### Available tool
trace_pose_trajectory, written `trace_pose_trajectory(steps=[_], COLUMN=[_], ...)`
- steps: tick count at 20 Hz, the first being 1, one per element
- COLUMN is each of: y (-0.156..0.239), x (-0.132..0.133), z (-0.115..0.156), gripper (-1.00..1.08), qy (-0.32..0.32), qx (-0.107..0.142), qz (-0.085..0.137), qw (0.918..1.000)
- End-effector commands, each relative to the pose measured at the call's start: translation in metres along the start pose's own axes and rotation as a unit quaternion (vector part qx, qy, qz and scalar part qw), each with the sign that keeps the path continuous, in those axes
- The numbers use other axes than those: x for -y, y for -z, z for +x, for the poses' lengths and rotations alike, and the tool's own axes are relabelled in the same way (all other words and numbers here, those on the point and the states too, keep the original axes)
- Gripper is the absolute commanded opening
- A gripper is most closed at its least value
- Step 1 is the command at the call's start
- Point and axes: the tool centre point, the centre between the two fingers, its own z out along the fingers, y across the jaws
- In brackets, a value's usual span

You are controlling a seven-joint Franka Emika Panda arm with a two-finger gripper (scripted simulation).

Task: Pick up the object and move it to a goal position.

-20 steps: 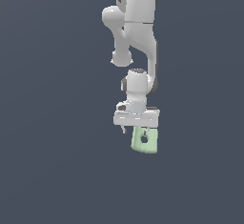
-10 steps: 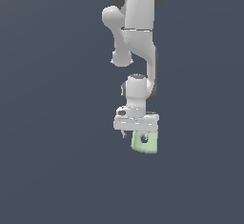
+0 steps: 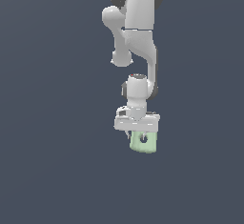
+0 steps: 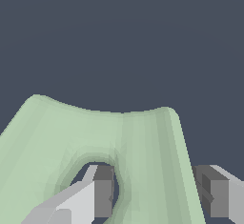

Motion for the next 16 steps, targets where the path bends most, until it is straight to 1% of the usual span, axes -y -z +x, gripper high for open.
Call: trace_pose_trajectory(steps=[1,5,8,12,16], y=[0.0,0.003,0.01,0.025,0.045], x=[0.0,0.002,0.005,0.012,0.022], z=[0.0,0.004,0.012,0.029,0.054], gripper=[-1.0,-1.0,-1.0,-1.0,-1.0], qy=[0.0,0.0,0.0,-0.001,-0.001], qx=[0.0,0.0,0.0,0.001,0.001], qz=[0.0,0.0,0.0,0.0,0.0], qw=[1.0,1.0,1.0,1.0,1.0])
